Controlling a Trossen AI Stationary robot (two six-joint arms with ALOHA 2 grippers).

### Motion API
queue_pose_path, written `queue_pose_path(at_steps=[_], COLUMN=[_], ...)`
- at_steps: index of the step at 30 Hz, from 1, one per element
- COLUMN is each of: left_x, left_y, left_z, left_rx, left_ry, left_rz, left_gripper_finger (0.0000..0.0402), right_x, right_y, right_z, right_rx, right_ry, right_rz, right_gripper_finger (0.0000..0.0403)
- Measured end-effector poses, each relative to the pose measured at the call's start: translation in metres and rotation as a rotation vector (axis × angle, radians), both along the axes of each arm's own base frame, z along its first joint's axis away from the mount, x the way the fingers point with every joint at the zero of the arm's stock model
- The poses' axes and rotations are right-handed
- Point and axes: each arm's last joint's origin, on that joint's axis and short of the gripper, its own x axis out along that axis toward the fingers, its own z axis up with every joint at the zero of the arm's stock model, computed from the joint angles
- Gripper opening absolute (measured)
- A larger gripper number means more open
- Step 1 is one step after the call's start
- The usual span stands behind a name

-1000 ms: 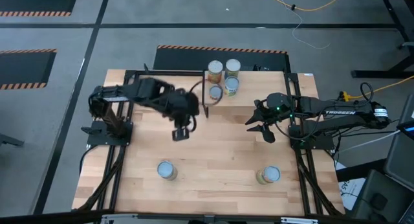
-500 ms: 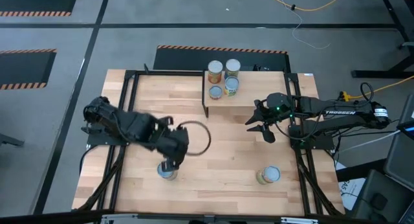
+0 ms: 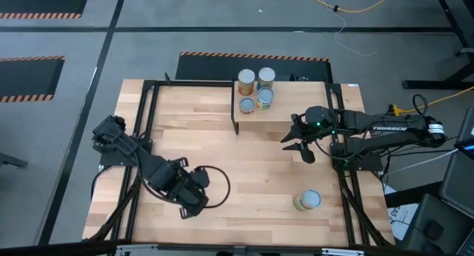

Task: Pick and place cans onto a shelf
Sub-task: Move the green canned sliced peaches to the center of the table

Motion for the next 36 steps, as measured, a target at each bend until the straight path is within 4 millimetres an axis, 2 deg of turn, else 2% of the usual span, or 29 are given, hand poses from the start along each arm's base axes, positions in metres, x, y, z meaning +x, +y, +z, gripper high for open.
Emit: queue_pose_path(at_steps=[10,14,19,26,36], left_x=[0.004,0.003,0.001,-0.001,0.01], left_y=[-0.009,-0.012,-0.016,-0.018,-0.031], left_z=[0.0,-0.001,-0.001,-0.002,-0.029], left_rx=[-0.104,-0.155,-0.222,-0.184,-0.102], left_ry=[-0.047,-0.022,0.025,-0.017,0.062], left_rz=[0.081,0.189,0.312,0.335,0.305], left_gripper_finger=[0.0068,0.0071,0.0093,0.0116,0.0114], right_x=[0.0,0.0,0.0,0.0,0.0], right_y=[0.0,0.0,0.0,0.0,0.0], right_z=[0.0,0.0,0.0,0.0,0.0], right_rx=[0.0,0.0,0.0,0.0,0.0], right_ry=[0.0,0.0,0.0,0.0,0.001], right_rz=[0.0,0.0,0.0,0.0,-0.001], right_gripper_finger=[0.0141,0.0141,0.0141,0.0141,0.0141])
